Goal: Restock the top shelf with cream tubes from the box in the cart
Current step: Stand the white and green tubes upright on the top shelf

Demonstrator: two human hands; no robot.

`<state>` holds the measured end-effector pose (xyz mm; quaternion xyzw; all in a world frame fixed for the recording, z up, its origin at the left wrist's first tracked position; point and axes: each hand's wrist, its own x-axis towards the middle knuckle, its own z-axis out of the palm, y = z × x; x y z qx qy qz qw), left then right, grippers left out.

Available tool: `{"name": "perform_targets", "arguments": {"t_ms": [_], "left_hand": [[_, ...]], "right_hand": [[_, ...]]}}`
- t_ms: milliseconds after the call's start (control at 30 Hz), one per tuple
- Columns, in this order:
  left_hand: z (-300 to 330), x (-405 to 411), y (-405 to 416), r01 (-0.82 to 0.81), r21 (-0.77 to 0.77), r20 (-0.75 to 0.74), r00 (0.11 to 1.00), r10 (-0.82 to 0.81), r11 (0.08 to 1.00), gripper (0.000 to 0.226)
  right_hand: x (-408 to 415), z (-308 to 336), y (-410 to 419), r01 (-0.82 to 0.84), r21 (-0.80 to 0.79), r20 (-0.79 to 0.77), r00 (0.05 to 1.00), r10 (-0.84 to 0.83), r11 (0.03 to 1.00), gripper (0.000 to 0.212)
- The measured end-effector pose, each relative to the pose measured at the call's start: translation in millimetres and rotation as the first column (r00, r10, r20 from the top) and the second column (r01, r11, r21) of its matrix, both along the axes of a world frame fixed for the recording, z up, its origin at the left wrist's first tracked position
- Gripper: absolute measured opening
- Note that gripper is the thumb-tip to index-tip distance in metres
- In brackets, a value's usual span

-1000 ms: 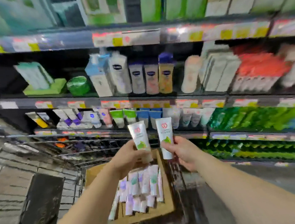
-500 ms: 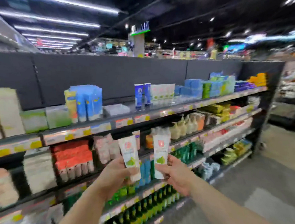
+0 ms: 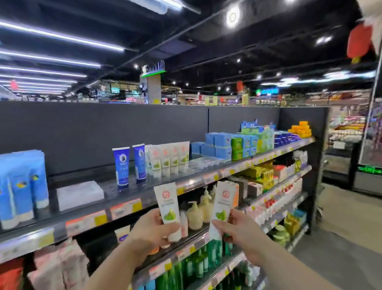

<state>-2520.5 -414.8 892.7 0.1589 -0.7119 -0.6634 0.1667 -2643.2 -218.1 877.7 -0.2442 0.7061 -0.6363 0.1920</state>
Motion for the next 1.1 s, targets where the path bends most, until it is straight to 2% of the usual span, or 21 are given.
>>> {"name": "perform_targets", "arguments": {"t_ms": [100, 267, 433, 600, 700, 867, 1100], "left_hand": [[16, -57, -36, -0.022, -0.052, -0.006, 1.000, 0.022, 0.998, 0.023], [53, -145, -77, -0.051, -0.224, -0.075, 0.997, 0.035, 0.973, 0.031], [60, -205, -106, -0.079, -0.341, -0.056, 0.996, 0.064, 0.937, 0.028], [56, -243, -129, -0.116, -0.409, -0.001, 0.992, 0.126, 0.905, 0.030], [50, -258, -133, -0.168, -0.418, 0.043, 0.978, 0.205, 0.893, 0.030], [42, -270, -135, -0.284, -0.369, 0.076, 0.940, 0.333, 0.885, 0.033], [37, -275, -117, -0.395, -0.331, 0.086, 0.892, 0.444, 0.857, 0.037]], "right_hand": [[-57, 14, -28, 0.020, 0.010, -0.040, 0.999, -0.020, 1.000, 0.020], [-152, 42, -72, 0.064, -0.018, -0.112, 0.992, -0.066, 0.998, 0.021], [-228, 53, -117, 0.092, 0.074, -0.191, 0.979, -0.077, 0.993, 0.023], [-290, 70, -167, 0.042, 0.105, -0.291, 0.957, -0.009, 0.994, 0.012], [-325, 72, -195, -0.008, 0.172, -0.349, 0.935, 0.068, 0.985, 0.020], [-363, 74, -227, -0.075, 0.301, -0.490, 0.843, 0.222, 0.951, 0.024], [-379, 55, -238, -0.160, 0.385, -0.527, 0.770, 0.359, 0.909, 0.027]]}}
